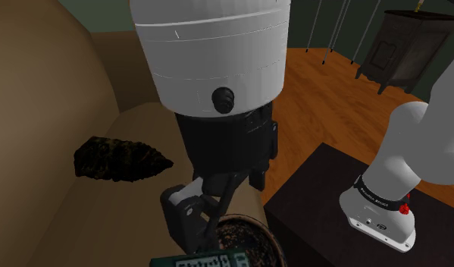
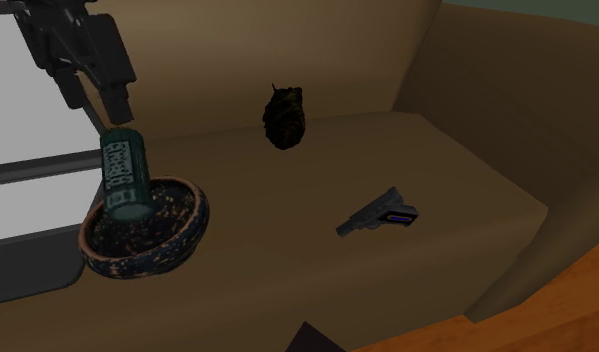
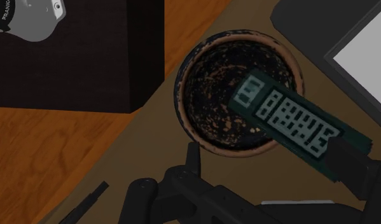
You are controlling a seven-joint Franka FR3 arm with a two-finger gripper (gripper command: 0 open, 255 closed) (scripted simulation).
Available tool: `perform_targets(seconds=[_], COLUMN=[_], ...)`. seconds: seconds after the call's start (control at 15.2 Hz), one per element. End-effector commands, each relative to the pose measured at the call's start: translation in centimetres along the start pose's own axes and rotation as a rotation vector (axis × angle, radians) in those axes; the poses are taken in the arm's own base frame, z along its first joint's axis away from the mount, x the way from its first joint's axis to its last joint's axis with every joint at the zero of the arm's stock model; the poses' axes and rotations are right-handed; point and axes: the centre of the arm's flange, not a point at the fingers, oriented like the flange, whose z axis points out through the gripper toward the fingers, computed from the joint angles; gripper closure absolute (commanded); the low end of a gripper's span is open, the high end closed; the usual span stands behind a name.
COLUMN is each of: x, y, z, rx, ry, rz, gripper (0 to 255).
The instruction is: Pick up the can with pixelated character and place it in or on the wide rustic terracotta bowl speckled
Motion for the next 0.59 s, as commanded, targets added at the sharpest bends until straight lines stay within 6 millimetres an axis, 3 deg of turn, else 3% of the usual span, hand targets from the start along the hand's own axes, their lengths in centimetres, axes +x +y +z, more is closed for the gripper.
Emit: perform_targets(seconds=[0.0, 0.07, 0.53], x=[-0.1, -0.1, -0.1], y=[0.1, 0.1, 0.1], z=[-2.3, -3.3, -3.3], rx=[-0.001, -0.001, -0.001], ry=[0.000, 0.000, 0.000], rz=[0.000, 0.000, 0.000], gripper=[0, 0, 0])
